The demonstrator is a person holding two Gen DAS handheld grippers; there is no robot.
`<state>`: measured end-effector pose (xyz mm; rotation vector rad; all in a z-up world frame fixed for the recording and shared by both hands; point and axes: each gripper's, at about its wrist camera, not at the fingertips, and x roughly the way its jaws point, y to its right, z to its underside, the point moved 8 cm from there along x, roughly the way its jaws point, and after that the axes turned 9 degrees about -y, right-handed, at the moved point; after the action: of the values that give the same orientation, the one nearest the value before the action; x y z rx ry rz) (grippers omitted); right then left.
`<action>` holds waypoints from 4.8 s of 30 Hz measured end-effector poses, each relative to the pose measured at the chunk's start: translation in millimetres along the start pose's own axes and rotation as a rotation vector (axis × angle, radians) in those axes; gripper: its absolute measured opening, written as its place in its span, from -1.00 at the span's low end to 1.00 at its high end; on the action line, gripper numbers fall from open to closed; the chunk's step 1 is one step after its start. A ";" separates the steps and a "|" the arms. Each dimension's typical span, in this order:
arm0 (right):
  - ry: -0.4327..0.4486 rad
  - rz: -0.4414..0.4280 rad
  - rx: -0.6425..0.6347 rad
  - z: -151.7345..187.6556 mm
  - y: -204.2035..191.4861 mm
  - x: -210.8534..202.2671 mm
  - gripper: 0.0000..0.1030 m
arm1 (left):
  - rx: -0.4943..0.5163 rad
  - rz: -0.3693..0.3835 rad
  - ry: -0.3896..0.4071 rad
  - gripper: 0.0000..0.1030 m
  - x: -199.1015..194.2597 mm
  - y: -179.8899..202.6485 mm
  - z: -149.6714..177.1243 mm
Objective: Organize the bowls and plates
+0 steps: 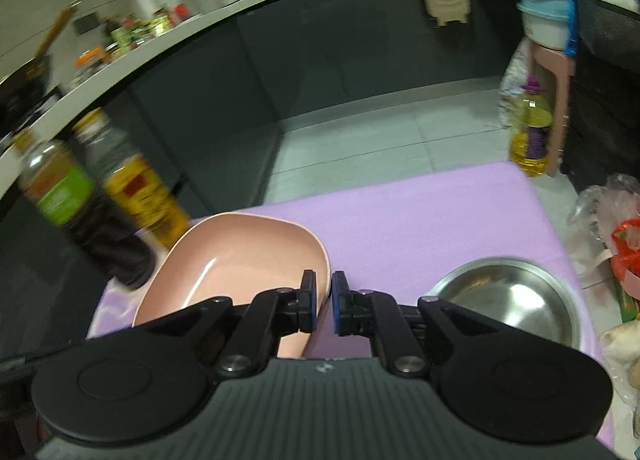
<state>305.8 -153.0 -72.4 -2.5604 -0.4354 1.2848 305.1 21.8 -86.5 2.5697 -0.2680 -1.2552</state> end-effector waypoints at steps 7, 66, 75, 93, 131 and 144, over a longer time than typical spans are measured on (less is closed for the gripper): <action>-0.077 -0.064 -0.069 30.6 -46.7 5.4 -0.79 | -0.076 -0.022 0.024 -0.77 -39.5 -52.5 25.6; -0.245 -0.053 -0.109 86.2 -83.9 54.2 -0.77 | -0.165 -0.033 -0.087 -0.69 -24.7 -115.6 78.4; -0.226 -0.059 -0.095 84.1 -80.0 43.7 -0.77 | -0.134 -0.048 -0.031 -0.58 -42.7 -112.0 73.5; -0.058 0.045 0.101 66.3 13.9 -24.8 -0.77 | 0.057 0.047 -0.039 -0.55 -49.3 4.0 58.9; 0.096 0.102 0.569 59.5 162.8 -26.8 -0.62 | 0.210 -0.004 -0.198 -0.53 139.3 174.5 30.9; 0.100 0.131 0.486 59.3 155.2 -22.4 -0.81 | 0.248 0.001 -0.215 -0.81 138.1 179.2 38.5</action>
<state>269.1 -300.2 -144.0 -2.2498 0.0648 1.1271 349.9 -192.7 -154.7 2.6319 -0.4971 -1.5903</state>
